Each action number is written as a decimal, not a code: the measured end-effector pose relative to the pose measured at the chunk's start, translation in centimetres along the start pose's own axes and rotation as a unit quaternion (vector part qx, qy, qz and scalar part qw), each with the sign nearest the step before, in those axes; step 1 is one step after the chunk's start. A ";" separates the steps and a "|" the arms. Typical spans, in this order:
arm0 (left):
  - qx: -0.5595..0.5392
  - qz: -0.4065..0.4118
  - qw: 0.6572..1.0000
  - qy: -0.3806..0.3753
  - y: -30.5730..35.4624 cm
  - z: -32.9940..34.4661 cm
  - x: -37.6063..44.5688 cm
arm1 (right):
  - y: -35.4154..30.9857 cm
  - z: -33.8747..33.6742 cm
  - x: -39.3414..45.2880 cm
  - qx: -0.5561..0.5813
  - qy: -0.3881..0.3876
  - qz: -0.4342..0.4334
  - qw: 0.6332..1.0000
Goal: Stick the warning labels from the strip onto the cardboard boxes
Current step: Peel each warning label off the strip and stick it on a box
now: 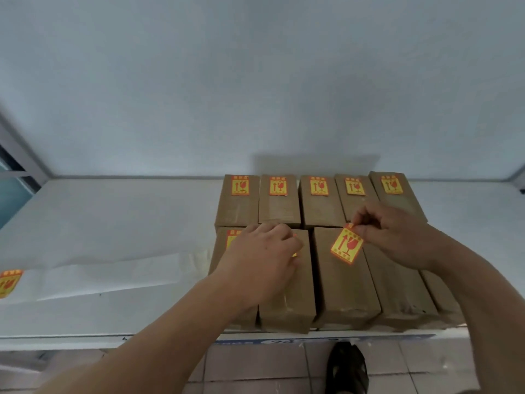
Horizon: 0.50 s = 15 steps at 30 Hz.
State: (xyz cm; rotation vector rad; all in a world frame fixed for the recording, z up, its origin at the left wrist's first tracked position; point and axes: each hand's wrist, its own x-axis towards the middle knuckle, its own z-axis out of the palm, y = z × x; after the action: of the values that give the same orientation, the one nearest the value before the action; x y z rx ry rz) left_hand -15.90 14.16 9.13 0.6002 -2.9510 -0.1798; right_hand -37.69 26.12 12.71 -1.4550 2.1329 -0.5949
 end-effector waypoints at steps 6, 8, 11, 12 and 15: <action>0.008 0.025 0.999 -0.046 2.1 0.8 0.7 | 1.4 -0.1 0.9 -0.022 -0.032 -0.016 0.999; 0.023 0.037 0.998 -0.052 2.5 1.0 0.8 | 1.6 -0.1 1.4 -0.025 -0.041 -0.020 0.999; 0.048 0.055 0.995 -0.064 2.8 1.4 0.9 | 1.7 0.2 2.0 -0.017 -0.055 -0.016 0.998; 0.055 0.061 0.994 -0.068 2.9 1.5 1.0 | 1.7 0.3 2.1 -0.017 -0.058 -0.016 0.998; 0.070 0.075 0.992 -0.076 3.3 1.8 1.1 | 1.5 0.7 2.4 -0.029 -0.058 -0.025 0.998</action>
State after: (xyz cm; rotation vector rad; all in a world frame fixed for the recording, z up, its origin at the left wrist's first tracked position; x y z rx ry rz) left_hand -18.40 16.90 7.95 0.3924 -3.1607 -0.0031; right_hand -39.09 24.35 10.88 -1.5401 2.0446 -0.4601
